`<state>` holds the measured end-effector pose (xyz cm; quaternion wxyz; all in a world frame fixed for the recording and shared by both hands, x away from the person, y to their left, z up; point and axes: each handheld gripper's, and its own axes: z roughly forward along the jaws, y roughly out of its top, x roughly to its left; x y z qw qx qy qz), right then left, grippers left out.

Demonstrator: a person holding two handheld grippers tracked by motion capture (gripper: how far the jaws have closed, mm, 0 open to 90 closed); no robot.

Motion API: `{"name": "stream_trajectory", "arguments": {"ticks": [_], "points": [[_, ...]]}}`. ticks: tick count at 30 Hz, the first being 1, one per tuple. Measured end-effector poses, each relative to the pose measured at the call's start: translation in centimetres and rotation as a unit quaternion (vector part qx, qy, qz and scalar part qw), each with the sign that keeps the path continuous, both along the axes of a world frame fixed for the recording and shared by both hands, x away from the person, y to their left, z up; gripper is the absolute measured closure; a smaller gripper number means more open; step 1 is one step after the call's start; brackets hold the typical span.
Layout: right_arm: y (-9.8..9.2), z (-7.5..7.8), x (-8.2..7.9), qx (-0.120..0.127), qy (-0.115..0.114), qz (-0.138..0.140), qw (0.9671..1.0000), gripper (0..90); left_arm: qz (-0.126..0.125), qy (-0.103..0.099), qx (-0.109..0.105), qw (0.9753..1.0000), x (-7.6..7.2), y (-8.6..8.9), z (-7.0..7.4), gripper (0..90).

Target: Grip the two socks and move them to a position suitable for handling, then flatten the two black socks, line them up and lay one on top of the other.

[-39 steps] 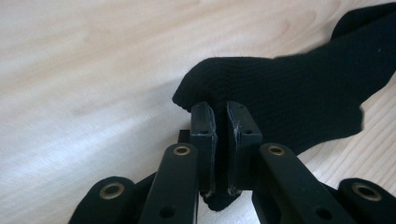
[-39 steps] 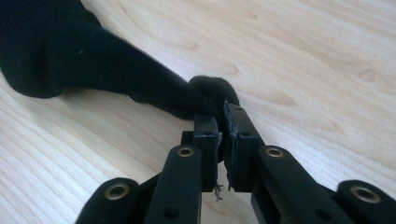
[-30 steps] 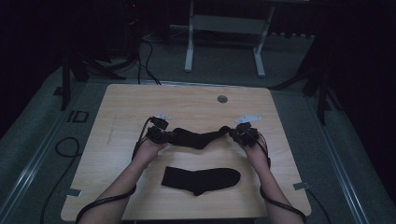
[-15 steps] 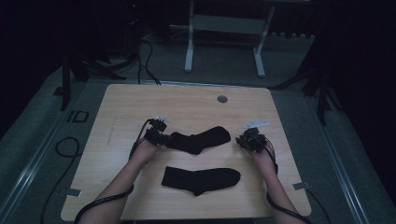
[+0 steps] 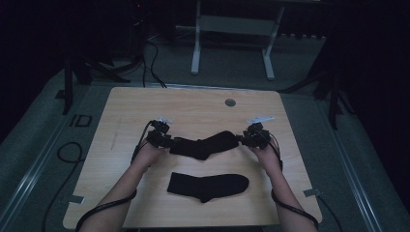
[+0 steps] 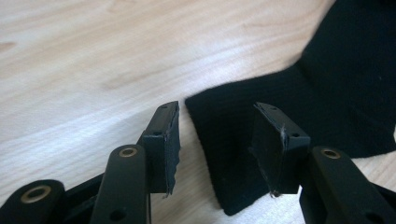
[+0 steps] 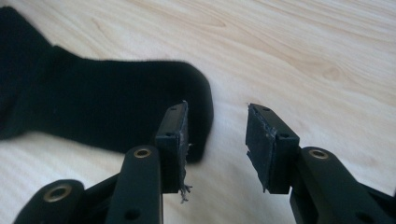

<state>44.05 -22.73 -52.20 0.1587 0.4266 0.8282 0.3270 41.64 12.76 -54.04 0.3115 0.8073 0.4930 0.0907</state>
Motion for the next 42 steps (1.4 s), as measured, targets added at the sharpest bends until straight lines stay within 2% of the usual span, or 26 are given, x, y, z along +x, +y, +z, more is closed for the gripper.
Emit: {"name": "stream_trajectory", "arguments": {"ticks": [7, 10, 12, 14, 16, 19, 21, 22, 24, 26, 30, 35, 39, 42], "points": [[2.1, -0.8, 1.9, -0.001, 0.020, -0.001, 0.9998, 58.7, -0.005, 0.003, 0.015, 0.9999, 0.3, -0.8, -1.0, 59.2], [2.6, -1.2, 2.7, -0.015, 0.031, -0.004, 0.9994, 58.8, -0.007, -0.001, 0.018, 0.9998, 0.4, -1.0, -1.1, 61.5], [2.9, -1.4, 2.9, -0.024, 0.036, 0.000, 0.9991, 59.6, -0.007, -0.006, 0.029, 0.9995, 0.4, -1.1, -1.1, 65.3], [3.1, -1.6, 3.0, -0.041, 0.042, -0.001, 0.9983, 62.4, -0.011, -0.011, 0.028, 0.9995, 0.4, -1.3, -1.1, 72.1], [3.1, -1.7, 3.0, -0.043, 0.046, 0.002, 0.9980, 64.0, -0.011, -0.012, 0.029, 0.9994, 0.4, -1.3, -1.1, 77.9], [3.2, -2.1, 2.9, -0.048, 0.056, 0.009, 0.9972, 70.1, -0.017, -0.013, 0.025, 0.9995, 0.4, -1.5, -1.2, 81.1], [3.1, -2.3, 2.7, -0.042, 0.059, 0.010, 0.9973, 80.0, -0.014, -0.012, 0.021, 0.9996, 0.4, -1.6, -1.1, 82.4], [3.2, -2.2, 2.6, -0.042, 0.058, 0.010, 0.9974, 83.7, -0.017, -0.012, 0.020, 0.9996, 0.4, -1.6, -1.1, 82.6], [3.2, -2.1, 2.3, -0.053, 0.048, 0.014, 0.9973, 84.9, -0.016, -0.010, 0.015, 0.9997, 0.3, -1.5, -1.0, 83.4], [3.0, -1.8, 2.0, -0.053, 0.040, 0.018, 0.9976, 85.1, -0.019, -0.013, 0.015, 0.9996, 0.2, -1.4, -0.7, 83.5], [2.6, -0.7, 1.3, -0.043, 0.029, 0.023, 0.9984, 85.1, -0.019, -0.021, 0.000, 0.9996, -0.3, -1.0, 0.5, 83.6], [2.1, 1.0, -0.1, -0.026, 0.014, 0.035, 0.9989, 85.1, -0.028, -0.037, 0.006, 0.9989, -1.3, -0.7, 2.3, 83.5], [1.8, 1.9, -1.1, -0.019, 0.003, 0.046, 0.9988, 85.1, -0.028, -0.036, -0.003, 0.9989, -1.9, -0.4, 3.0, 83.5], [1.6, 2.0, -1.9, -0.018, 0.006, 0.054, 0.9984, 85.1, -0.029, -0.037, -0.014, 0.9988, -2.5, 0.0, 3.4, 83.6]]}}
